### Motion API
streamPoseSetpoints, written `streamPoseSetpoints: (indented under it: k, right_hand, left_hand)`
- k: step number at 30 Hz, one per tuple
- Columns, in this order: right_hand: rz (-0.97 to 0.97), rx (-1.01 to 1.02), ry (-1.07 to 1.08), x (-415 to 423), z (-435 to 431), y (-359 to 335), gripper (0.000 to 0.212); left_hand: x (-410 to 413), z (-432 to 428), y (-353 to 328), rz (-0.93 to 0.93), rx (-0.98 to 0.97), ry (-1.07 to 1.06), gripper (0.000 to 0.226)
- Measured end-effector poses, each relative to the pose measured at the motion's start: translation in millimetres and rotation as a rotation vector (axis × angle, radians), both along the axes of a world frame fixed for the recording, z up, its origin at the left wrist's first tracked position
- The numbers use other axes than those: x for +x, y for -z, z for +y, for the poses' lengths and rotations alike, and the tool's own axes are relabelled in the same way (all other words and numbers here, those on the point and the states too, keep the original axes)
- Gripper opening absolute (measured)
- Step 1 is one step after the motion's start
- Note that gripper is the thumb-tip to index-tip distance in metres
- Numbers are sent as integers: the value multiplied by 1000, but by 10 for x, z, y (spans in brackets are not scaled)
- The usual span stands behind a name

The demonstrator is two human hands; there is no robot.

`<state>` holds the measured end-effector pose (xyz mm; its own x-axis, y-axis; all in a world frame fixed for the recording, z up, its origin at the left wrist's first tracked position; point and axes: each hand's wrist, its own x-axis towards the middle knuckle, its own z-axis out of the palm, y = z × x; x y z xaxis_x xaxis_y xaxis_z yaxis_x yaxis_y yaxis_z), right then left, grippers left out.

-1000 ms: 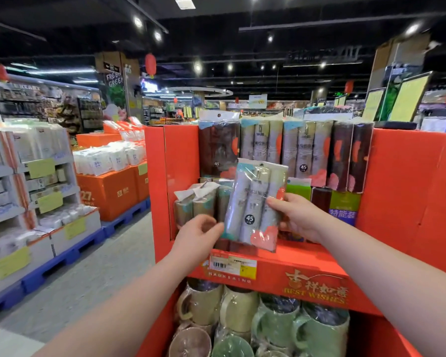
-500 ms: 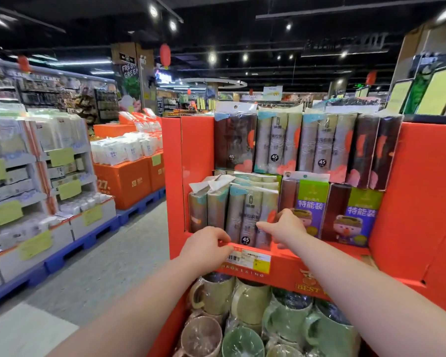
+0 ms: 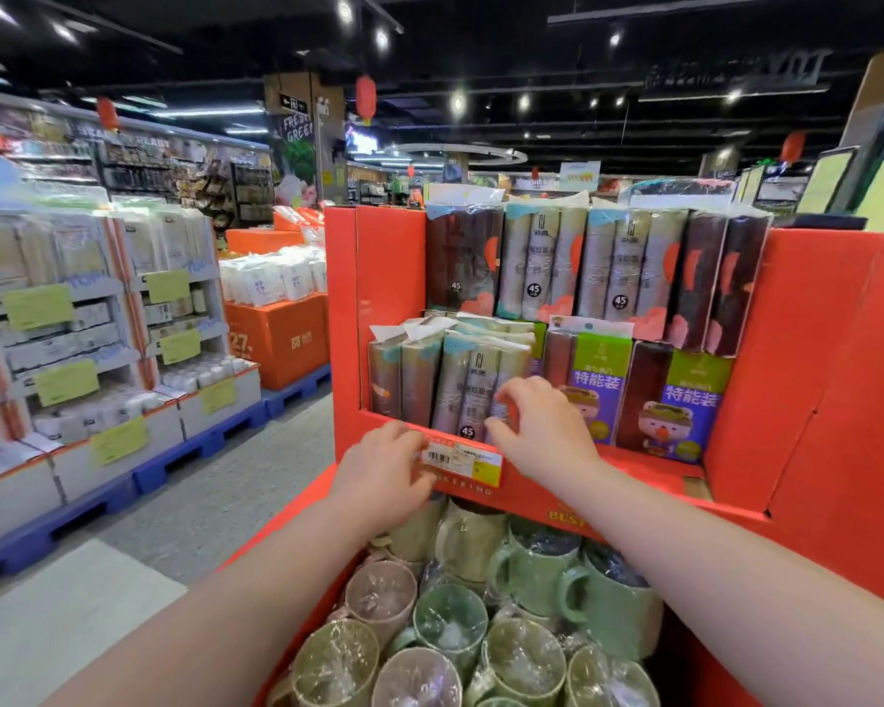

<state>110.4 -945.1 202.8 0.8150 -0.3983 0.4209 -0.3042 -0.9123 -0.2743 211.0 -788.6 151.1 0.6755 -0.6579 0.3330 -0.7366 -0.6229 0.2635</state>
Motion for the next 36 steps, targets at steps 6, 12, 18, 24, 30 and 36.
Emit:
streamPoseSetpoints:
  k: [6,12,18,24,30,36]
  right_hand:
    - [202,-197,-244,-197,449,291,36]
    - [448,-212,-353,-348,901,678,39]
    - [529,-197,-446,-588,1360,1059,45]
    - [645,-116,-538,-847,2080,1553,41]
    - [800,-130,-639,-1203,3054,2030,42]
    - [772,-126,-763,-1328,4162,2073,40]
  left_hand:
    - [-456,354,246,-11,125,-76,41]
    - [-828,835,575,52,260,-185,43]
    - [-1144,1371,843,144,302,-269,44]
    - [-1605,2356,1135,289,339,-365,47]
    - [-2132,3606,1278,348,396,-558,45]
    - [-2552,4664,1324,385,370,-678,50]
